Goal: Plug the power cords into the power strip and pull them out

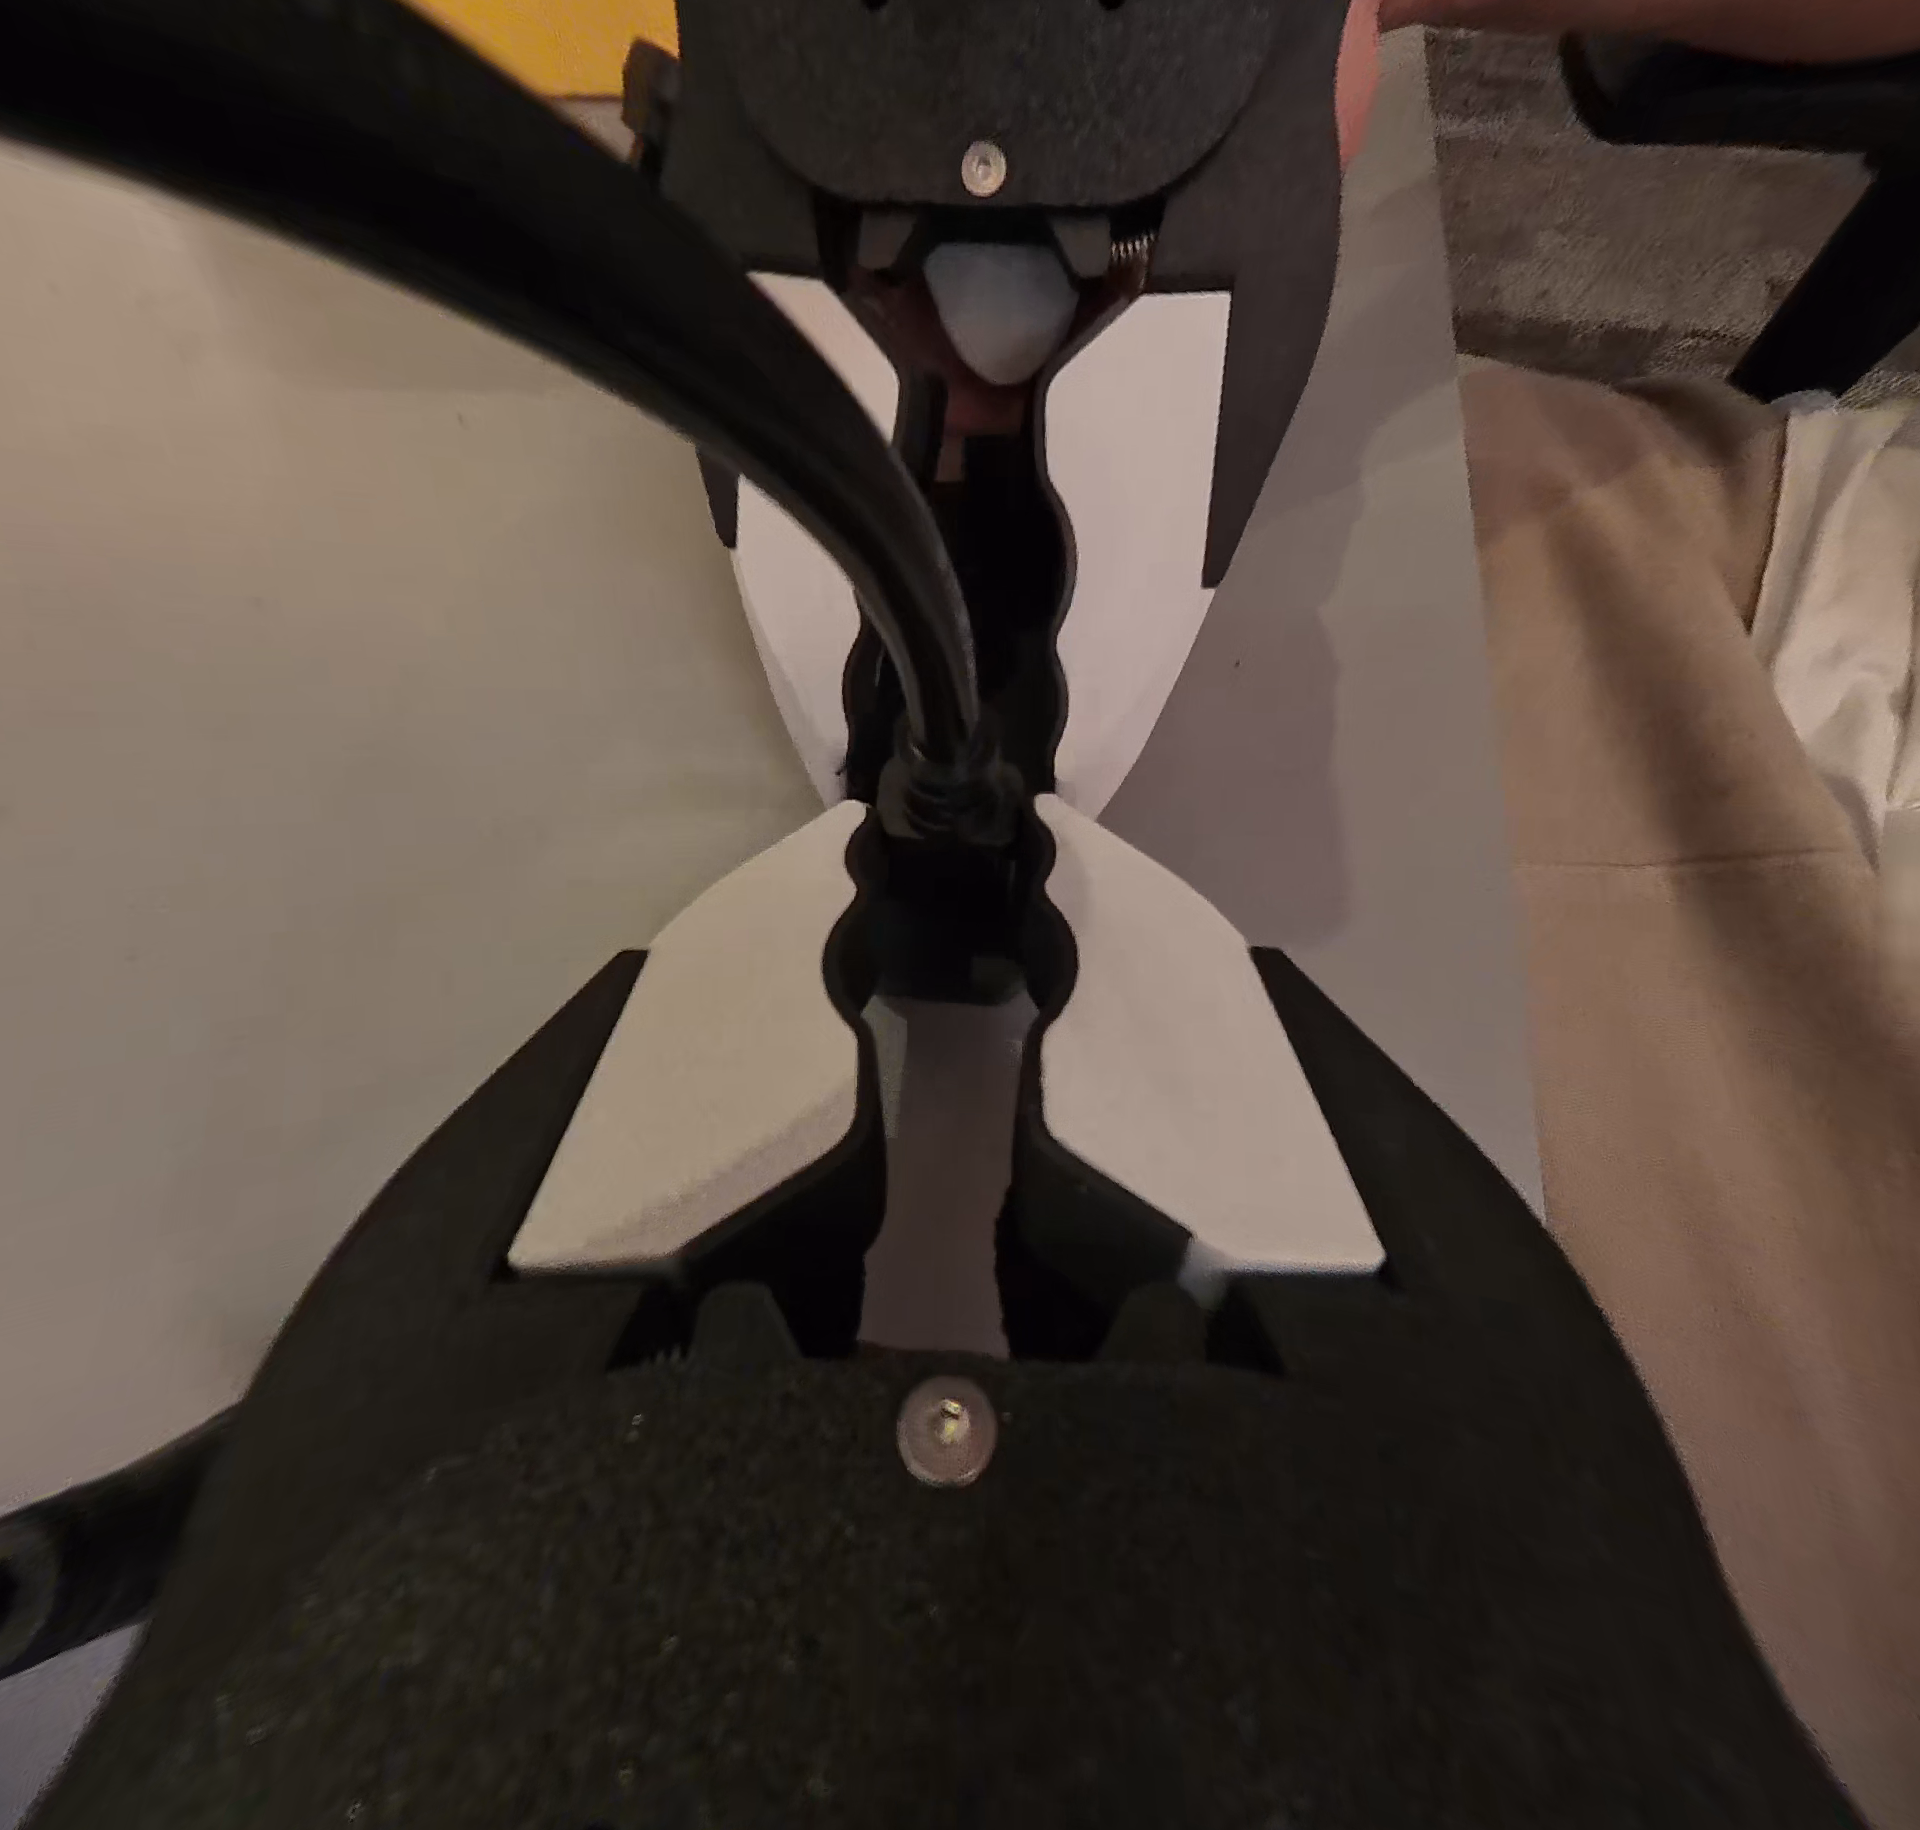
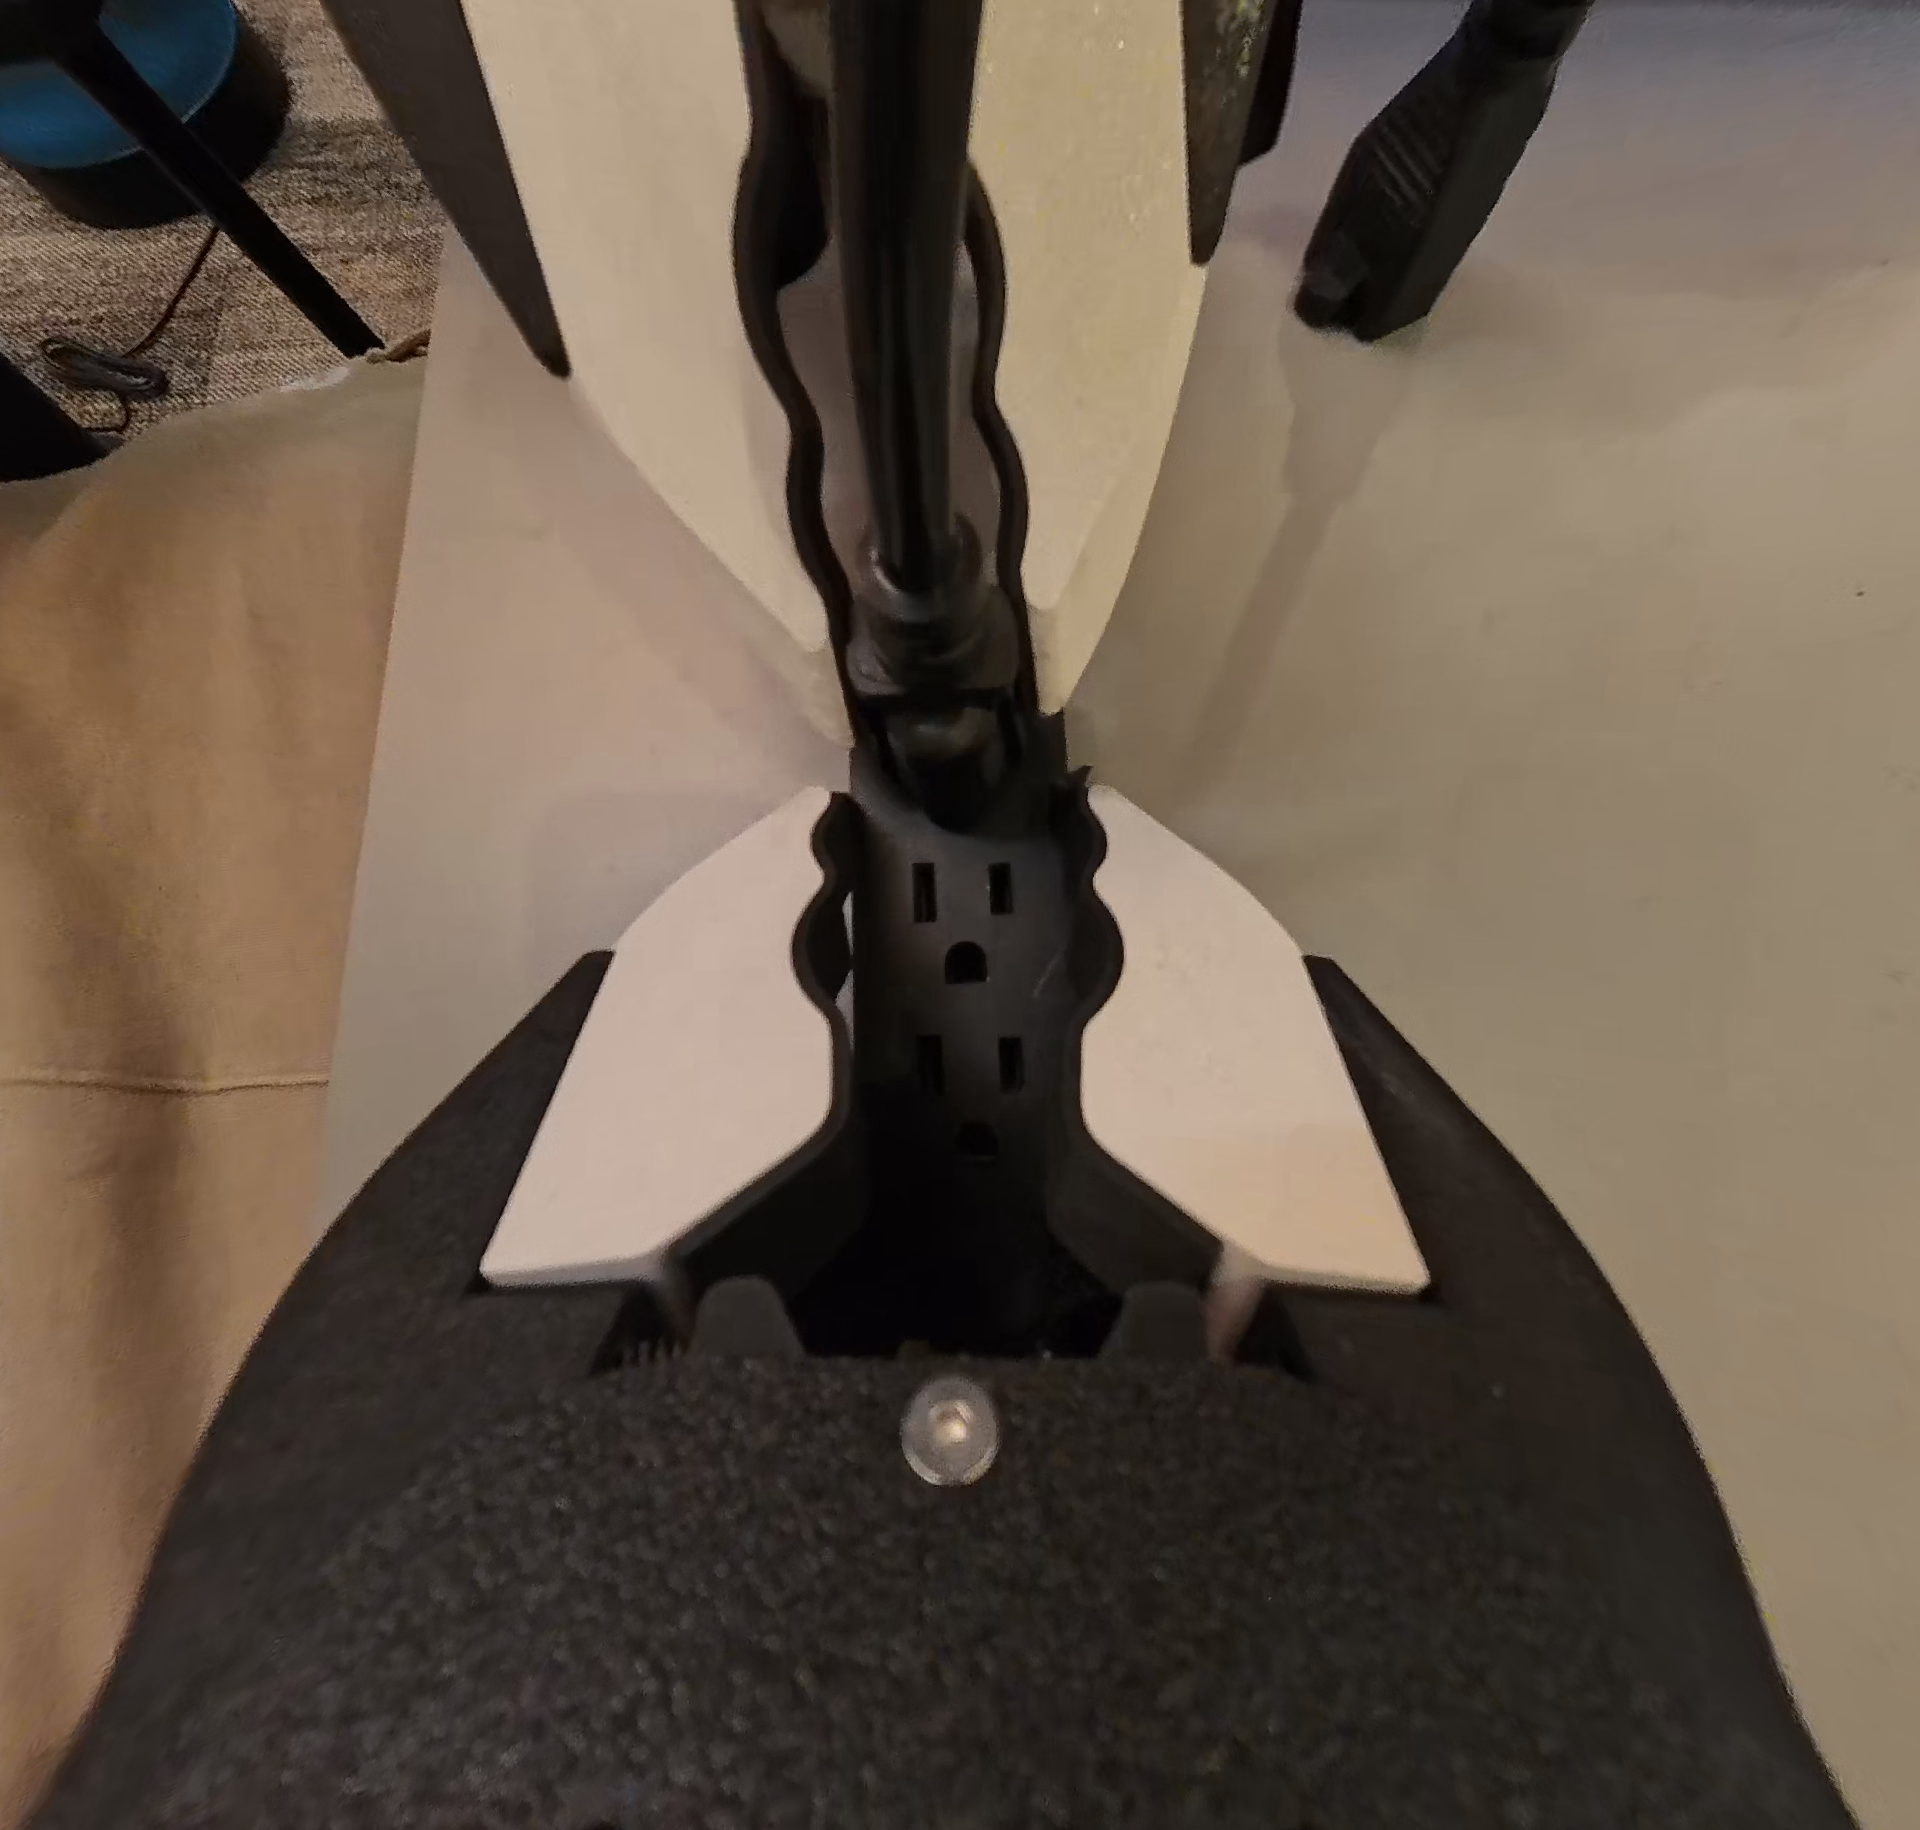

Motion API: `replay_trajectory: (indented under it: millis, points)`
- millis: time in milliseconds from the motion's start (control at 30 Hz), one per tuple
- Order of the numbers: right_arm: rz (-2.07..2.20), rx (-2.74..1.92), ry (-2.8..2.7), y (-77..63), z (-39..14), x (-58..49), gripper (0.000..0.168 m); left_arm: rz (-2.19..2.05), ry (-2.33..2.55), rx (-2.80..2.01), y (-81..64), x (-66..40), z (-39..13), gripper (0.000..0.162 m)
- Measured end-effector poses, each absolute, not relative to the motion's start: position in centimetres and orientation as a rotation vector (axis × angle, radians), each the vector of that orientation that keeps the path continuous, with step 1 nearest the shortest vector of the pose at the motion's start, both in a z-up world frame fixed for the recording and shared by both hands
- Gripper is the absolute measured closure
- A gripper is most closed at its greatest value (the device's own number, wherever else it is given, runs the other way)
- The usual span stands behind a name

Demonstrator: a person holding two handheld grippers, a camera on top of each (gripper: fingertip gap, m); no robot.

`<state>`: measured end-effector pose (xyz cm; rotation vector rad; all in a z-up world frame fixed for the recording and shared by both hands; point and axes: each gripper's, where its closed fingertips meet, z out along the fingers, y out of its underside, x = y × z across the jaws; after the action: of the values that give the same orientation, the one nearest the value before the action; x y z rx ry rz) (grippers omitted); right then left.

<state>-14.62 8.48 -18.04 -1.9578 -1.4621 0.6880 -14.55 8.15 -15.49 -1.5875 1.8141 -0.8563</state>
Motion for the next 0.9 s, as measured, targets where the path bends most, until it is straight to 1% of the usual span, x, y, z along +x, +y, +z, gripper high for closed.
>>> replay_trajectory:
  millis: [167, 333, 500, 667, 900]
  points:
    - [0.688, -1.949, -1.443, 8.7, -18.1, -14.7, 0.127, -0.950, 1.770, -1.571, 8.7, -15.0, -15.5, 0.139]
    - [0.657, -1.969, -1.458, 9.1, -18.1, -14.3, 0.128, -0.855, 1.810, -1.588, 8.8, -14.2, -15.4, 0.140]
    - [0.708, -1.948, -1.449, 8.7, -18.2, -14.7, 0.127, -0.962, 1.792, -1.561, 8.7, -15.3, -15.4, 0.139]
    - [0.685, -1.955, -1.466, 8.8, -18.2, -14.4, 0.127, -0.801, 1.853, -1.564, 8.4, -14.4, -15.2, 0.140]
    - [0.641, -1.932, -1.429, 8.2, -18.0, -13.3, 0.128, -0.825, 1.842, -1.544, 7.8, -13.5, -15.2, 0.139]
